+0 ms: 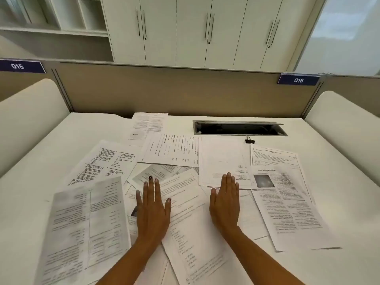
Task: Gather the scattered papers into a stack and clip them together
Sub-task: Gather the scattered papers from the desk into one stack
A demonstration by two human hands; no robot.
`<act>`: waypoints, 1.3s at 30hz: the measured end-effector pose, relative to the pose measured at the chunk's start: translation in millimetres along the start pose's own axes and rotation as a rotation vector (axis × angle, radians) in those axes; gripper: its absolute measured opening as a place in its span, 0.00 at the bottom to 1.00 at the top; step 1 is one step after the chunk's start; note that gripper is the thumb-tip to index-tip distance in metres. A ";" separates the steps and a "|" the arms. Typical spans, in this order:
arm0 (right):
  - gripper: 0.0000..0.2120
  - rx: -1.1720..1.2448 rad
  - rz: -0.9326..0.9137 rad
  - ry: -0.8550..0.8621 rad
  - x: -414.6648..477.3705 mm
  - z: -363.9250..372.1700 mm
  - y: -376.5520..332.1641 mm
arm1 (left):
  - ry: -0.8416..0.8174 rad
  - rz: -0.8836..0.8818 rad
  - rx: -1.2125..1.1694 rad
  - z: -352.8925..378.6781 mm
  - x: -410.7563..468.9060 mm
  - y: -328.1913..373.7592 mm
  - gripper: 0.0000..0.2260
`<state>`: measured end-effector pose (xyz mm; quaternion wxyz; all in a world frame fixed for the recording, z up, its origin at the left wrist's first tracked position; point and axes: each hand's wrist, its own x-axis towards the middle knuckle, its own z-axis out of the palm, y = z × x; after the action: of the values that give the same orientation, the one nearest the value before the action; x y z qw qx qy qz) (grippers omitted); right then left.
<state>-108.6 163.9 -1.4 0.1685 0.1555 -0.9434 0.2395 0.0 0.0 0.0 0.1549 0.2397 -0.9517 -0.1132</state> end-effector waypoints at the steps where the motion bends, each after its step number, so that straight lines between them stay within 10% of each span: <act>1: 0.32 0.020 0.068 -0.036 -6.6 0.8 2.6 | 0.009 -0.035 -0.027 3.2 -6.0 -2.9 0.32; 29: 0.31 -0.279 0.448 -0.406 -27.9 -33.3 -30.0 | -0.135 -0.118 0.004 15.5 -43.1 -4.8 0.36; 34: 0.32 -0.148 0.464 -0.508 -22.9 -39.1 -25.7 | -0.134 -0.113 -0.002 16.8 -43.6 -6.3 0.35; 39: 0.09 0.320 0.345 -0.409 -25.3 -50.1 -21.3 | -0.138 -0.150 -0.142 12.0 -43.9 -6.8 0.36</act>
<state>-65.8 176.7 38.6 -0.0945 0.0629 -0.9205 0.3738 35.4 17.5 -23.7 0.0965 0.2904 -0.9291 -0.2078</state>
